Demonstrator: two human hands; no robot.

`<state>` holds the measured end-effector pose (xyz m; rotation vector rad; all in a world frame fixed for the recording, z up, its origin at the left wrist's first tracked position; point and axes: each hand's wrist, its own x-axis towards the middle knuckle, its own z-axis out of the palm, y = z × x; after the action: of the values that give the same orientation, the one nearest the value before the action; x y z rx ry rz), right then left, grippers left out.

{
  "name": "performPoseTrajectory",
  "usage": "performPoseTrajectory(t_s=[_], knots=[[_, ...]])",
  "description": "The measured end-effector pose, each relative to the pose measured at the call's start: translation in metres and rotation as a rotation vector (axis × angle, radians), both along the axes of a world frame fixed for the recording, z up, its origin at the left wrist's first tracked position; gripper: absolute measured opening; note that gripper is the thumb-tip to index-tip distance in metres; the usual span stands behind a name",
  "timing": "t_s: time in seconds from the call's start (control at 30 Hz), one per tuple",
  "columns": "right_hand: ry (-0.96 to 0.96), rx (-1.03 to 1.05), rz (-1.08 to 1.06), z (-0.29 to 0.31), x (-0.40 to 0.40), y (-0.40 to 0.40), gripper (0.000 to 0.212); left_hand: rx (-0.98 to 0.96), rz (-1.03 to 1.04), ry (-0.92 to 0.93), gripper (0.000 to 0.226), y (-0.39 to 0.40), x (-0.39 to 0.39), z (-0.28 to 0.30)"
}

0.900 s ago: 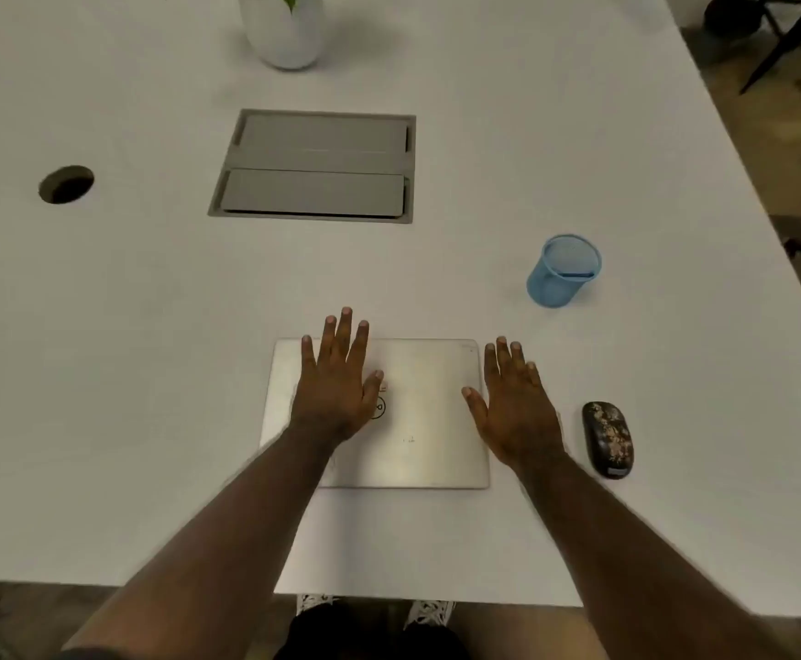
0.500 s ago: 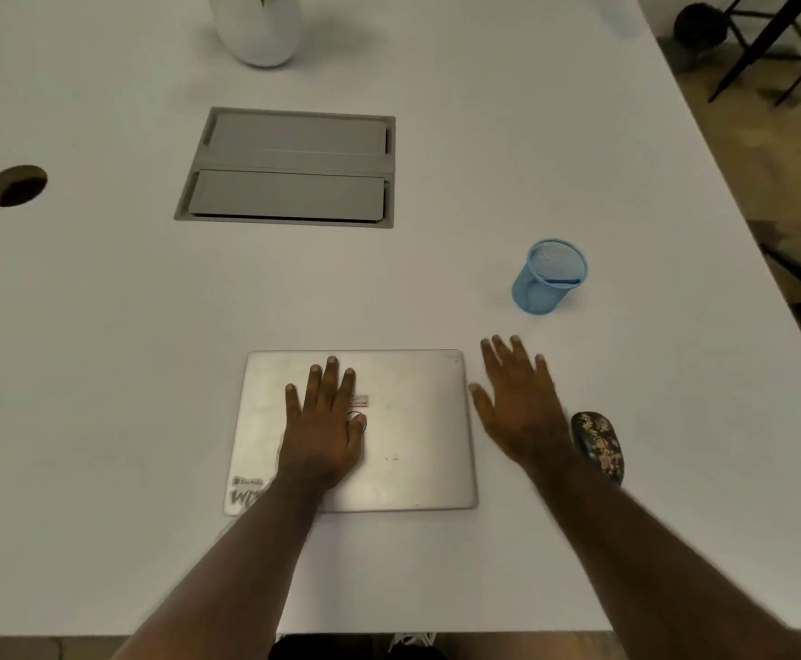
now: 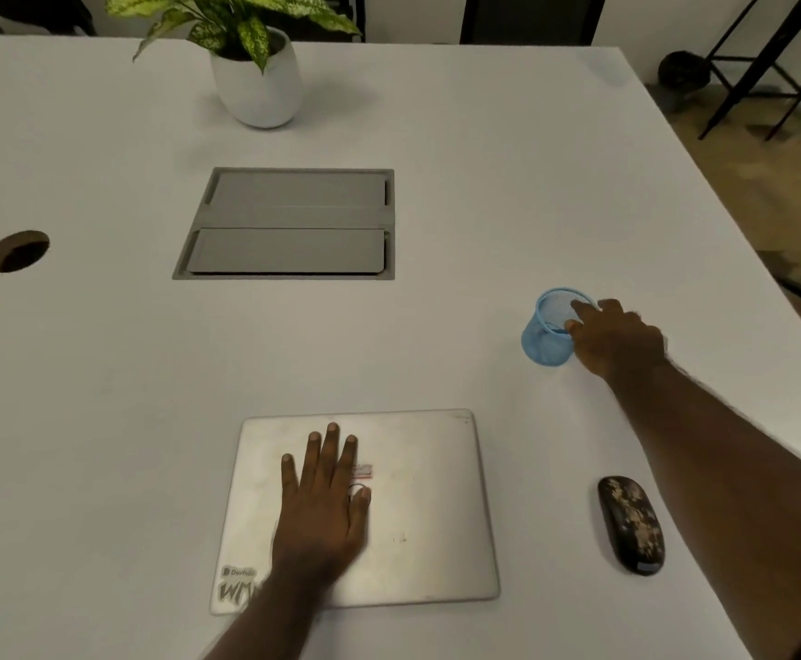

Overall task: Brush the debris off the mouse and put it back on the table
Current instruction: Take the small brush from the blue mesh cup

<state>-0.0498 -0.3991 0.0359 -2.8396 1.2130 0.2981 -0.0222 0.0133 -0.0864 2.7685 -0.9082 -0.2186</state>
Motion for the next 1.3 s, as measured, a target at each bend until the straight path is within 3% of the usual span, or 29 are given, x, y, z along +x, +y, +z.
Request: performPoseTrajectory(t_s=[0.17, 0.5, 0.77, 0.87, 0.93, 1.07, 1.2, 1.3], knots=[[0.022, -0.089, -0.017, 0.001, 0.01, -0.003, 0.035, 0.004, 0.003, -0.008, 0.069, -0.001, 0.0, 0.001], [0.173, -0.055, -0.065, 0.013, 0.03, -0.011, 0.039, -0.007, 0.017, 0.037, 0.067, -0.005, -0.002, 0.013], [0.021, -0.117, -0.036, 0.033, 0.02, -0.012, 0.026, 0.02, 0.017, 0.037, 0.067, -0.004, 0.0, 0.011], [-0.176, -0.165, -0.039, 0.046, -0.009, -0.013, 0.021, 0.046, 0.022, 0.035, 0.066, -0.004, 0.001, 0.013], [-0.34, -0.048, -0.103, 0.053, -0.041, -0.013, 0.02, 0.045, 0.028, 0.039, 0.066, -0.005, 0.0, 0.017], [-0.806, 0.627, -0.398, 0.043, -0.112, -0.003, 0.022, 0.015, 0.083, -0.011, 0.062, -0.017, -0.004, 0.039], [-0.809, 0.782, -0.612, 0.0, -0.179, 0.03, 0.023, -0.087, 0.137, 0.01, 0.06, -0.052, -0.016, 0.068], [-0.863, 0.817, -0.76, -0.024, -0.209, 0.052, 0.016, -0.282, 0.035, 0.096, 0.056, -0.097, -0.044, 0.082]])
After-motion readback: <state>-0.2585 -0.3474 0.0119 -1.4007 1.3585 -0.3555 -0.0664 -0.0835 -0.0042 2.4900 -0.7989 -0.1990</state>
